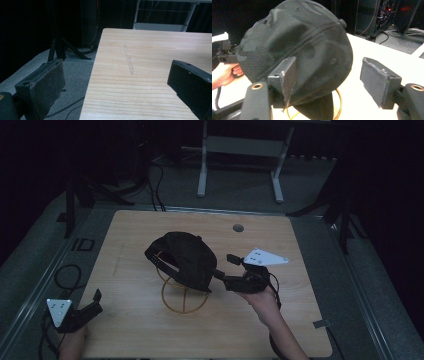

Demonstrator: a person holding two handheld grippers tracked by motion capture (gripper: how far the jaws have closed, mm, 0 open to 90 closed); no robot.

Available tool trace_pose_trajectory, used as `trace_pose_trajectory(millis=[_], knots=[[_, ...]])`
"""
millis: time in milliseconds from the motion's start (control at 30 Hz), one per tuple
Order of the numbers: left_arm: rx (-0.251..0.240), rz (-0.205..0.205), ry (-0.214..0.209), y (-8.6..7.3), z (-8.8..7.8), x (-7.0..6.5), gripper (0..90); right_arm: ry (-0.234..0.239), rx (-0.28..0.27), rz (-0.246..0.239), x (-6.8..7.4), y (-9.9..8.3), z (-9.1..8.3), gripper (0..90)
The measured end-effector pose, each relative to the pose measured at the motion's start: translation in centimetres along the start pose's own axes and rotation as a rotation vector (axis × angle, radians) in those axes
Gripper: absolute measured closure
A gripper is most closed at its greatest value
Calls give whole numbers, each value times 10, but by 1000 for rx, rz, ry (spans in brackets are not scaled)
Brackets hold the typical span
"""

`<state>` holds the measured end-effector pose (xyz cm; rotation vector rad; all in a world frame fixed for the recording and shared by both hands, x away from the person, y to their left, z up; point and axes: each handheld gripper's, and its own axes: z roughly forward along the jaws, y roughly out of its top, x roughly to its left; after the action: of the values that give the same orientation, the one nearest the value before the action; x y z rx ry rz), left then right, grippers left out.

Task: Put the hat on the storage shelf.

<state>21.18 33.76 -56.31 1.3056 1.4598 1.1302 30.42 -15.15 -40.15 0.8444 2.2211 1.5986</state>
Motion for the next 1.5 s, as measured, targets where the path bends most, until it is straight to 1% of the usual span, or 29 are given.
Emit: trace_pose_trajectory(millis=[33, 67, 100, 133, 200, 267, 300, 333, 367, 400, 500, 533, 567, 600, 633, 667, 833, 900, 967, 1033, 1200, 1300, 1400, 1433, 1467, 1500], knots=[[-1, 0, 0, 0, 0, 0, 18, 0, 0, 0, 0, 0, 0, 279], [0, -1, 0, 0, 0, 0, 18, 0, 1, 1, -2, -1, -1, 253], [-1, -1, 0, 0, 0, 0, 18, -2, 4, -3, -4, -2, -3, 248], [-1, 0, 0, 0, 0, 0, 18, -14, 11, -12, -7, -4, -5, 200], [-1, 0, 1, 0, 0, 0, 18, -16, 15, -14, -9, -6, -6, 197], [-1, 1, 1, 0, 0, 0, 18, -22, 21, -24, -13, -10, -9, 143], [-1, 1, 1, 0, 0, 0, 18, -33, 20, -27, -15, -11, -11, 140], [-1, 1, 2, 0, 0, 0, 18, -45, 22, -44, -19, -16, -14, 133], [-1, 1, 2, 0, 0, 0, 18, -45, 22, -44, -19, -16, -14, 133], [-1, 1, 3, 0, 0, 0, 18, -61, 23, -48, -21, -18, -16, 133], [-1, 1, 2, 0, 0, -1, 18, -98, 11, -17, -34, -25, -25, 129], [-1, 1, 2, 0, 0, -1, 18, -98, 11, -17, -34, -25, -25, 129], [-1, 2, 2, 0, 0, 0, 18, -116, 12, -17, -39, -28, -29, 123], [-1, 2, 2, 0, 0, -1, 18, -148, 6, -11, -50, -36, -38, 122], [-1, 2, 2, 0, 0, -1, 18, -148, 6, -11, -50, -36, -38, 122], [-1, 3, 2, 0, 0, -1, 18, -160, 3, -3, -55, -39, -42, 122], [-2, 7, 1, 0, 0, -1, 18, -243, -8, 30, -79, -60, -64, 122], [-2, 8, 2, 0, 0, -1, 18, -278, 0, 29, -88, -69, -72, 123], [-2, 9, 2, 0, 0, -1, 18, -297, -5, 38, -97, -79, -80, 123], [-1, 8, 4, 0, 0, -1, 18, -329, -2, 48, -106, -89, -88, 123], [-1, 2, 3, 0, 0, -1, 18, -417, 1, 56, -120, -110, -106, 123], [0, 5, 2, 0, 0, -1, 18, -431, 13, 77, -128, -123, -115, 123], [0, 5, 2, 0, 0, -1, 18, -466, 17, 102, -133, -135, -123, 123], [0, 4, 2, 0, 0, -1, 18, -482, 25, 111, -135, -139, -125, 123], [0, 4, 2, 0, 0, -1, 18, -482, 25, 111, -135, -139, -125, 123], [0, 5, 1, 0, 0, -1, 18, -497, 27, 118, -136, -144, -127, 123]])
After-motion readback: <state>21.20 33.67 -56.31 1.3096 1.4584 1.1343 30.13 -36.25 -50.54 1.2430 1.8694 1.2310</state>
